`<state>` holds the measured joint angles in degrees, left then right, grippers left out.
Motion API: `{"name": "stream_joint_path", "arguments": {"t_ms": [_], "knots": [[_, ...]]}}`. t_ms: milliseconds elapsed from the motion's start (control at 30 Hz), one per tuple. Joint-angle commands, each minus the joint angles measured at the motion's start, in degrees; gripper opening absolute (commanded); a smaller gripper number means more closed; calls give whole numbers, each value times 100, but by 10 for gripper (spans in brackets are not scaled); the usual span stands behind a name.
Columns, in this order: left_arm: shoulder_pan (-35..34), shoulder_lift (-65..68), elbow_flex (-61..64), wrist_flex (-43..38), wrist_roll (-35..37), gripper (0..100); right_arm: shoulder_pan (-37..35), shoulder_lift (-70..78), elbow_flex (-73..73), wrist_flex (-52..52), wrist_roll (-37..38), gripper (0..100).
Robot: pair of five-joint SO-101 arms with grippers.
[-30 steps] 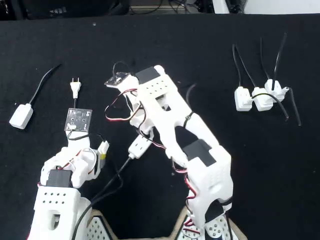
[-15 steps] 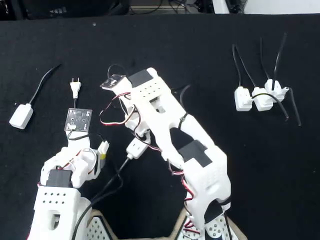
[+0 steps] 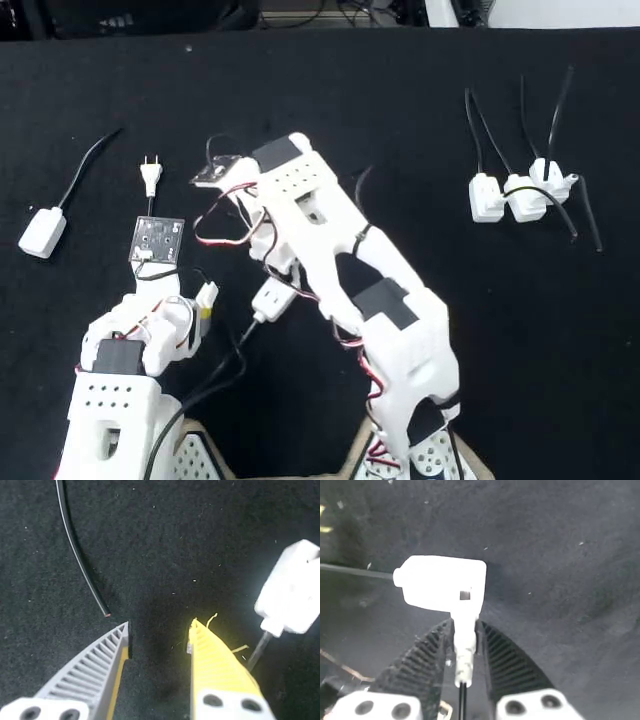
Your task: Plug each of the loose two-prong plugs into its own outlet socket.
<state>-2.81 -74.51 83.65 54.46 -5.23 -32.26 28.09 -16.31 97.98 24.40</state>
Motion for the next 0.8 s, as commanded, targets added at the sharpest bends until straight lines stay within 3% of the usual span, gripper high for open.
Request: {"name": "stream_joint_path", "arguments": {"t_ms": [0, 767], "knots": [[-48, -62, -356, 26, -9, 198, -132, -92, -629, 316, 35, 10], [-48, -62, -356, 26, -9, 198, 202, 110, -110, 316, 9, 10]]}}
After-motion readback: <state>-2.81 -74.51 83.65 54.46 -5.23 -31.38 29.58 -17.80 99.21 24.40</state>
